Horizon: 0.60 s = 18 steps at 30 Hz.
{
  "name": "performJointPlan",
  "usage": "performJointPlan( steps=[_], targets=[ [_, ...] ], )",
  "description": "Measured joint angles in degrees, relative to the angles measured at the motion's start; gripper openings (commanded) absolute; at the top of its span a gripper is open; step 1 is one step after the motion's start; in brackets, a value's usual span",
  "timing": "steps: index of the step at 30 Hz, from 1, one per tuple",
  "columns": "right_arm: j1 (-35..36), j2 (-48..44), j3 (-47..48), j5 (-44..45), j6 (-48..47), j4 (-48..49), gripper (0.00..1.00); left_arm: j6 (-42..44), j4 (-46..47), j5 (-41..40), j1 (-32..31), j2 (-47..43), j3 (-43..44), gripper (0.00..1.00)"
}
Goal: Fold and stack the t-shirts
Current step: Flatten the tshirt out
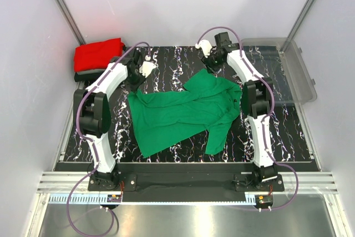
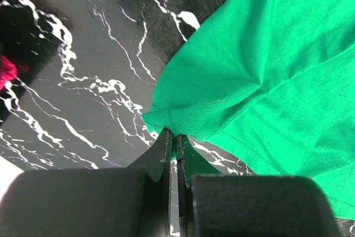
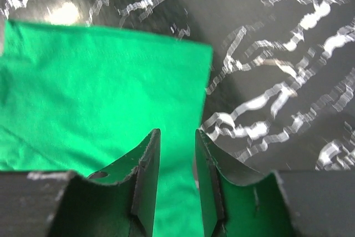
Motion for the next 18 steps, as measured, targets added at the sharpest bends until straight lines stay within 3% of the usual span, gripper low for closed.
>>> performJointPlan(
  steps=[10, 18],
  targets=[
    [0.0, 12.5, 12.3, -4.9, 4.0, -0.2, 0.35, 0.0, -0.1, -0.4, 0.0, 0.0, -2.2, 0.0],
    [0.0, 15.8, 17.1, -5.2, 5.4, -0.2, 0.35, 0.0, -0.1, -0.4, 0.0, 0.0, -2.3, 0.0]
  ],
)
